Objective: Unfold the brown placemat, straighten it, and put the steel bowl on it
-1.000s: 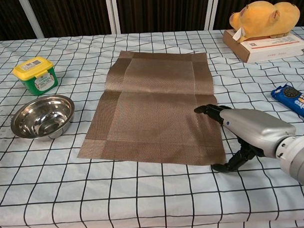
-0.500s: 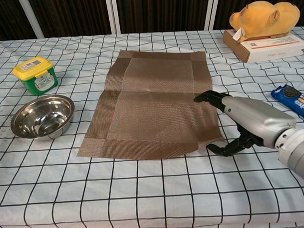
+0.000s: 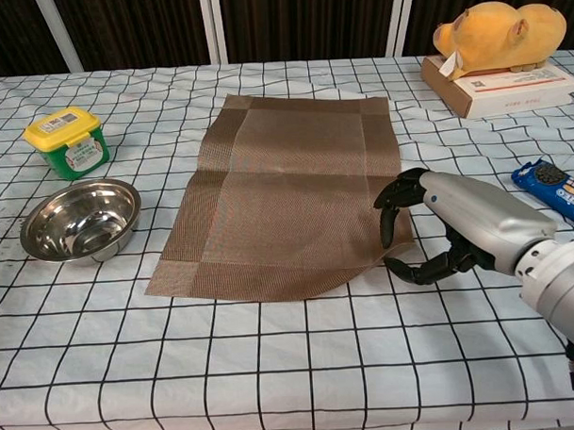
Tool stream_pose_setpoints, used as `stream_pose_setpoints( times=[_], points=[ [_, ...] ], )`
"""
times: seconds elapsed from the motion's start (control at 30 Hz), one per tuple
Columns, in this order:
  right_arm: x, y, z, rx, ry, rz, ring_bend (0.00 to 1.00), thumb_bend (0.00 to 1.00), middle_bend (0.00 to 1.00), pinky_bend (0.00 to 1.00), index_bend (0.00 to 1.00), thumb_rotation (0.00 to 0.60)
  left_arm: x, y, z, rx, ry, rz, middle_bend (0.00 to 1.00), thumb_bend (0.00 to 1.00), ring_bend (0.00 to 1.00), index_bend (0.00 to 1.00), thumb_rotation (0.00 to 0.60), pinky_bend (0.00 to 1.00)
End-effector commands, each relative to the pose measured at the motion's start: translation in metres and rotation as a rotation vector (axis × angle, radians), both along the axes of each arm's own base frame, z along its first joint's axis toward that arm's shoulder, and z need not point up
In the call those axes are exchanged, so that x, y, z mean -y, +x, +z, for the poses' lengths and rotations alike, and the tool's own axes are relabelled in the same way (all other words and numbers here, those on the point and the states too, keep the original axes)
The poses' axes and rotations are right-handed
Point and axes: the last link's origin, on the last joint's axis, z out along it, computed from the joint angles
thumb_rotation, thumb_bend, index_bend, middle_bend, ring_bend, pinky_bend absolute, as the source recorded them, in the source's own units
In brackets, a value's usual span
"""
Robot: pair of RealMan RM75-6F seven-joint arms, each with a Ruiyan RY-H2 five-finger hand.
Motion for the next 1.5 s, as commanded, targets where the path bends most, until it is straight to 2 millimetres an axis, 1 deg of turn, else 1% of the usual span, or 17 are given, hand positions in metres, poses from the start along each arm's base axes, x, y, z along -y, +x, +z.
stream_pose_setpoints(
  times=[0.03, 0.2, 0.3, 0.67, 0.87, 1.07, 1.27, 1.37, 1.5],
  points=[
    [0.0, 0.0, 0.0, 0.0, 0.002, 0.0, 0.06, 0.34, 0.22, 0.16, 0.54, 0.6, 0.0, 0.0, 0.0, 0.0, 0.0, 0.0, 0.05, 0.04, 0.01, 0.04, 0.6, 0.08],
    [0.0, 0.0, -0.001, 0.002, 0.008, -0.001, 0.06, 0.44, 0.22, 0.16, 0.55, 0.6, 0.0, 0.0, -0.001, 0.002, -0.004, 0.0, 0.05, 0.04, 0.01, 0.04, 0.6, 0.08],
    [-0.001, 0.0, 0.0, 0.002, 0.01, -0.001, 0.06, 0.47, 0.22, 0.16, 0.55, 0.6, 0.0, 0.0, -0.001, 0.004, -0.004, 0.001, 0.05, 0.04, 0.01, 0.04, 0.6, 0.08],
    [-0.005, -0.001, 0.005, 0.009, 0.016, 0.008, 0.06, 0.47, 0.22, 0.16, 0.55, 0.6, 0.0, 0.001, -0.002, 0.007, -0.012, -0.002, 0.05, 0.04, 0.01, 0.04, 0.6, 0.08],
    [-0.008, -0.006, 0.016, -0.004, 0.013, 0.013, 0.06, 0.47, 0.22, 0.16, 0.55, 0.6, 0.0, 0.001, -0.002, 0.008, -0.013, -0.002, 0.05, 0.04, 0.01, 0.04, 0.6, 0.08],
    [-0.014, -0.017, 0.036, -0.028, -0.004, 0.002, 0.06, 0.47, 0.22, 0.16, 0.56, 0.6, 0.0, 0.001, -0.002, 0.009, -0.015, -0.002, 0.05, 0.04, 0.01, 0.04, 0.6, 0.08],
    [-0.016, -0.037, 0.067, 0.017, -0.007, -0.124, 0.06, 0.48, 0.22, 0.16, 0.58, 0.6, 0.0, 0.001, -0.002, 0.013, -0.016, 0.0, 0.05, 0.04, 0.01, 0.04, 0.6, 0.08],
    [-0.009, -0.049, 0.086, 0.007, -0.037, -0.177, 0.06, 0.49, 0.22, 0.16, 0.58, 0.6, 0.0, 0.002, -0.003, 0.01, -0.02, -0.002, 0.05, 0.04, 0.01, 0.04, 0.6, 0.08],
    [0.01, -0.067, 0.112, 0.003, -0.088, -0.275, 0.06, 0.5, 0.22, 0.16, 0.59, 0.6, 0.0, 0.002, -0.004, 0.009, -0.021, -0.003, 0.05, 0.04, 0.01, 0.04, 0.6, 0.08]
  ],
)
